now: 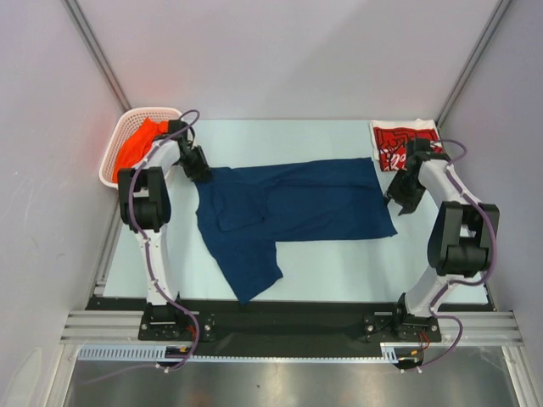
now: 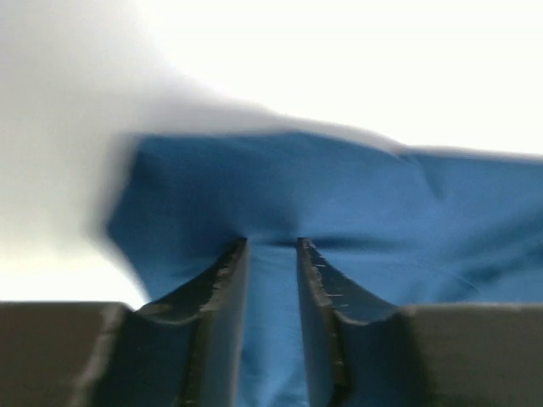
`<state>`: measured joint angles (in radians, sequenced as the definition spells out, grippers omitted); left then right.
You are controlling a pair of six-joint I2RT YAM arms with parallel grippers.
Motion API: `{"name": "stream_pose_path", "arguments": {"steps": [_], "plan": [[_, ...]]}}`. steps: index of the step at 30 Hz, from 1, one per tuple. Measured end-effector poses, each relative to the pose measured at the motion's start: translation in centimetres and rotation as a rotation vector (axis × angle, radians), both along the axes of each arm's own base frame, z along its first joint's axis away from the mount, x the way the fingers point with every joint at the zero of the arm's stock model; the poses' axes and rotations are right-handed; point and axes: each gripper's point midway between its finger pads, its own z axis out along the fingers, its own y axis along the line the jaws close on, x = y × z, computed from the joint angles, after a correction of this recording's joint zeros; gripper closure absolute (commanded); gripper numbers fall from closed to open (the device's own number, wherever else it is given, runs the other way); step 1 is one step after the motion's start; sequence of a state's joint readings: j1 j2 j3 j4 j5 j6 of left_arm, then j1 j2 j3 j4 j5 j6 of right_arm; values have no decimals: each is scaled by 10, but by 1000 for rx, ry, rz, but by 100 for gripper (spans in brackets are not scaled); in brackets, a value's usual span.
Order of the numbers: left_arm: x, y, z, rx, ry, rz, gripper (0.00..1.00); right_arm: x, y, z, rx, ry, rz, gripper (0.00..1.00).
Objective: Fold and stack the t-shirts
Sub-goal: Fold the tshirt
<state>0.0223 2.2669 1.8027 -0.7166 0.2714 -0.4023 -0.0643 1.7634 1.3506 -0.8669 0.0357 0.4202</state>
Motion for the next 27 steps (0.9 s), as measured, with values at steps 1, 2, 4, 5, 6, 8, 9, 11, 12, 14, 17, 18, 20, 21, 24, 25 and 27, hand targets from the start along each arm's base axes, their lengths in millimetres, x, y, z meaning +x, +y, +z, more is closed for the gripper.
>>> {"name": "stream_pose_path", "arguments": {"steps": [1,2,4,5,6,8,9,11,12,14,17,18,20,21,24,25,27], "plan": [[2,8,0,18,-5,9,58,-10,-2,1,4,9,-17,47],[3,17,0,35,-10,19,56,-20,-5,2,7,16,-34,47],[3,28,2,38,-9,37,53,-35,-6,4,12,19,-53,48],[2,30,5,40,-11,40,52,-42,-5,4,19,21,-56,49],[1,31,8,44,-16,37,52,-47,-4,3,28,23,-61,49],[-5,29,18,53,-23,32,52,-60,-2,-2,52,34,-69,50],[-11,25,27,54,-32,25,52,-64,-1,-6,63,44,-74,51],[-26,14,51,60,-66,4,50,-73,0,-17,89,66,-88,53],[-34,6,62,57,-82,-11,50,-78,1,-23,103,76,-92,53],[-61,-19,94,41,-146,-65,51,-83,3,-31,124,89,-101,54],[-100,-51,129,16,-223,-148,54,-84,8,-39,150,84,-103,55],[-113,-62,138,3,-246,-180,54,-82,9,-41,154,75,-101,56],[-137,-75,141,-7,-268,-221,54,-79,10,-44,162,61,-97,58],[-152,-78,138,-9,-261,-239,55,-77,10,-46,165,53,-95,59],[-193,-80,121,1,-208,-271,55,-69,9,-51,162,32,-85,65],[-204,-79,115,6,-192,-277,55,-67,9,-52,161,27,-82,65],[-226,-76,106,18,-163,-287,54,-63,10,-55,166,24,-74,69]]}}
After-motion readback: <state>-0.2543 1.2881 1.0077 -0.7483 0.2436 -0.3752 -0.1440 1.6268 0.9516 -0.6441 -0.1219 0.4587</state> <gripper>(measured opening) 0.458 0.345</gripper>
